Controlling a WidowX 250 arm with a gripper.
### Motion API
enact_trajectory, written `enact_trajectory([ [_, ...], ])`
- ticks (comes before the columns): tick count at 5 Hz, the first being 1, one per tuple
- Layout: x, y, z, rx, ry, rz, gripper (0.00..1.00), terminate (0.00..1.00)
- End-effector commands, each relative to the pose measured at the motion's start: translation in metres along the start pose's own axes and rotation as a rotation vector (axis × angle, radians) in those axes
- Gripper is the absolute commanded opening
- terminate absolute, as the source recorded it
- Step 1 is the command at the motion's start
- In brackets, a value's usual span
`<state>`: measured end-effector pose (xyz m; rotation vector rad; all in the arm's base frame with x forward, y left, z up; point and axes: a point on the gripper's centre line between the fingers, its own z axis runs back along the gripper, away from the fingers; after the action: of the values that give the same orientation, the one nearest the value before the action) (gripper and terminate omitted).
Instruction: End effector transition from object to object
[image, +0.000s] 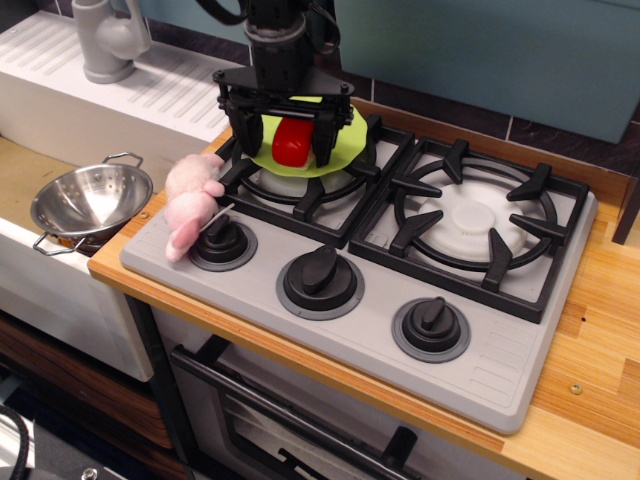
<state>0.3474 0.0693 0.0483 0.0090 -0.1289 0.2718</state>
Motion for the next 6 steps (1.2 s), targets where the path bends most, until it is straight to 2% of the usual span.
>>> enact_trajectory([
  [1, 0.033, -0.015, 0.078, 0.024, -0.091, 0.0, 1.0, 0.0],
  [2, 0.031, -0.007, 0.096, 0.054, -0.075, -0.018, 1.0, 0.0],
  [3, 0.023, 0.003, 0.099, 0.075, -0.064, 0.002, 1.0, 0.0],
  [4, 0.005, 0.02, 0.092, 0.037, -0.073, 0.012, 1.0, 0.0],
  [6, -0.03, 0.051, 0.064, 0.007, -0.155, -0.028, 1.0, 0.0],
])
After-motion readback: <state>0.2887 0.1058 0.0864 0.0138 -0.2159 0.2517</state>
